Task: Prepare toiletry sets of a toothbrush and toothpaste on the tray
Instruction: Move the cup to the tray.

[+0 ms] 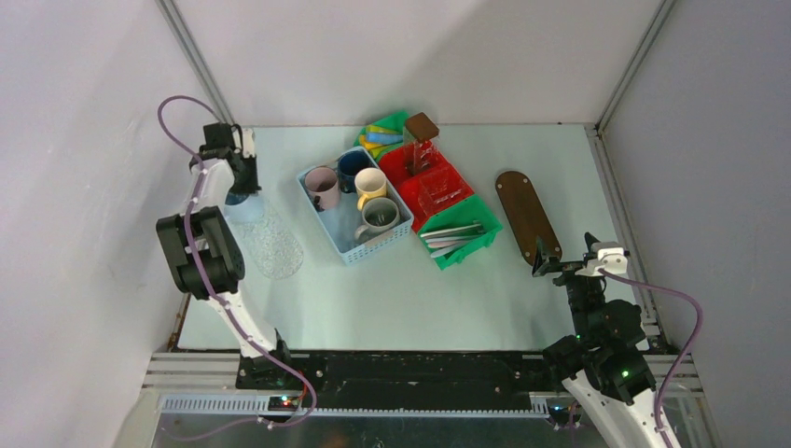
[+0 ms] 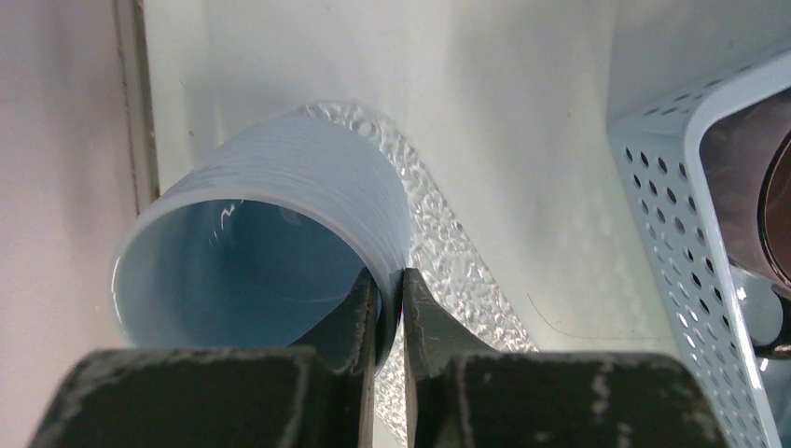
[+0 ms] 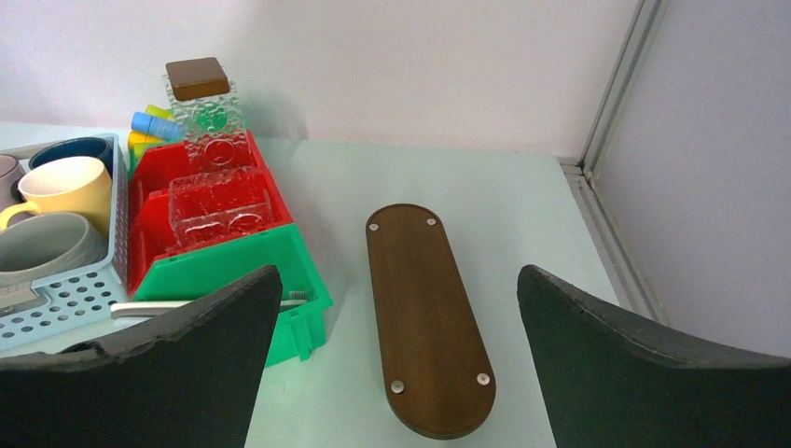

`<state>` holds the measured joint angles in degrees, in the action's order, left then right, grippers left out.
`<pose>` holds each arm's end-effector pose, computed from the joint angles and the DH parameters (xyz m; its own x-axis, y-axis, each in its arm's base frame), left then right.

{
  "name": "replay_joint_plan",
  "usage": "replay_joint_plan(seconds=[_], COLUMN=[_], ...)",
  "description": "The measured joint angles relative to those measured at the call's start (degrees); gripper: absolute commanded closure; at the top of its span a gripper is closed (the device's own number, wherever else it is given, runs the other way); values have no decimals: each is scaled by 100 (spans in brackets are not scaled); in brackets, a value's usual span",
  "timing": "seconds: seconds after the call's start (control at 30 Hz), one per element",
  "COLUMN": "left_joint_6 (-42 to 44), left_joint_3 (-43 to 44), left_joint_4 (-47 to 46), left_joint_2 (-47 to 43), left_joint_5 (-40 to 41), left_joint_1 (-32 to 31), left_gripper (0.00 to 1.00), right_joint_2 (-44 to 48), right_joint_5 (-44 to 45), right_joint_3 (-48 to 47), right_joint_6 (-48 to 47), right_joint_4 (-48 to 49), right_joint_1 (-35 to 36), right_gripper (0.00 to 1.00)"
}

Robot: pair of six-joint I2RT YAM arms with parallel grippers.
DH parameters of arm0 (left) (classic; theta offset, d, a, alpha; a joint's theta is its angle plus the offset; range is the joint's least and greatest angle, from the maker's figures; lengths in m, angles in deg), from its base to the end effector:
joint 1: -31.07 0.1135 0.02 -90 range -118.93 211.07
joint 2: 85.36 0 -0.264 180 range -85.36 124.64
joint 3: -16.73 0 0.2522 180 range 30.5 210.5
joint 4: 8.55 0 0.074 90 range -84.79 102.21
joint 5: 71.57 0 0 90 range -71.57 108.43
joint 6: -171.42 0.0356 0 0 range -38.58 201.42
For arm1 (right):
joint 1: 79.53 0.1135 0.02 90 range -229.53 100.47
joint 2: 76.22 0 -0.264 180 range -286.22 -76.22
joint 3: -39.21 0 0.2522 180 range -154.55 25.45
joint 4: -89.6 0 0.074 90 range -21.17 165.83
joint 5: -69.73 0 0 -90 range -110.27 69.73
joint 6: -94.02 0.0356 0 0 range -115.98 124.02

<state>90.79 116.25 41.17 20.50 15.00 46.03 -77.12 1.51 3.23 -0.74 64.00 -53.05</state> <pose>0.3908 0.1022 0.2487 -0.8275 -0.0529 -0.5590 -0.0919 0.9949 0.0419 0.0668 0.0185 0.2802 0.1541 -0.0093 -0.9880 -0.0739 0.9970 -0.0209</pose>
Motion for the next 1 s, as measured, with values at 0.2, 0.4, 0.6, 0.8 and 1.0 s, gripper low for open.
replay_joint_plan(seconds=[0.2, 0.4, 0.6, 0.8, 1.0], left_joint_6=[212, 339, 498, 627, 678], left_joint_3=[354, 581, 654, 673, 704], left_joint_4=[61, 229, 271, 295, 267], left_joint_2=[280, 540, 675, 754, 837], left_joint_5=[22, 28, 79, 125, 127], left_joint_1=[2, 2, 2, 2, 7], left_gripper=[100, 100, 100, 93, 80], right_joint_2=[0, 0, 0, 0, 0], right_joint_5=[-4, -20, -24, -63, -81], right_joint_3=[2, 2, 15, 68, 76], right_joint_6=[0, 0, 0, -2, -2], right_joint_4=[0, 0, 4, 0, 2], right_joint_1=[-39, -70, -85, -107, -138], right_gripper=[0, 0, 0, 0, 0])
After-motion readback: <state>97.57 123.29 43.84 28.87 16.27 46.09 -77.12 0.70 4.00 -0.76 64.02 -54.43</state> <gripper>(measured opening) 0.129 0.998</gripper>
